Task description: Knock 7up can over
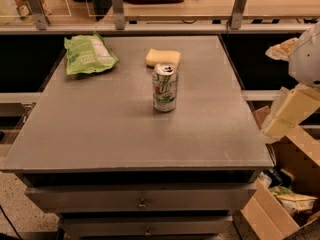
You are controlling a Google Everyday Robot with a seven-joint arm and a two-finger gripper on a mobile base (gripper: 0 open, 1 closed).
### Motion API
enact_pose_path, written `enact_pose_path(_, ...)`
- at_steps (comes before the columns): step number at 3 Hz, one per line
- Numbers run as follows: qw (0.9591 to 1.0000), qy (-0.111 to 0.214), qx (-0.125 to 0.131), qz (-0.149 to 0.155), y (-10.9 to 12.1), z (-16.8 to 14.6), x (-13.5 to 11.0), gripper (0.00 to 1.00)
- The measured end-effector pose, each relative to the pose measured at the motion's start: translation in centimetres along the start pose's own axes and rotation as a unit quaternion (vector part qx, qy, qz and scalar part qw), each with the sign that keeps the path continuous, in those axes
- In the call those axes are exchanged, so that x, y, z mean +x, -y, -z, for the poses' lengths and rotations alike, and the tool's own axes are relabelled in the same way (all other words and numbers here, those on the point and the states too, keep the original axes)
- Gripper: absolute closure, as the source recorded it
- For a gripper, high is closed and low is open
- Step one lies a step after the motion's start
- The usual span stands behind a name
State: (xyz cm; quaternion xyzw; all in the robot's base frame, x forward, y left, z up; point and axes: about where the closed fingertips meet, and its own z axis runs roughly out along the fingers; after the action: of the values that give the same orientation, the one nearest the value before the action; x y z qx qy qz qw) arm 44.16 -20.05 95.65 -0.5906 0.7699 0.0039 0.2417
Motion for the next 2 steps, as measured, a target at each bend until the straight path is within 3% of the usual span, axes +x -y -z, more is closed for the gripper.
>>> enact_pose_path(1, 0.9977, 0.063, 0.011, -0.020, 0.6, -3.6, -1.2, 0.00)
enact_pose_path(2, 0.9921, 0.122, 0.007, -0.031, 1.9, -7.6, -3.7, 0.00)
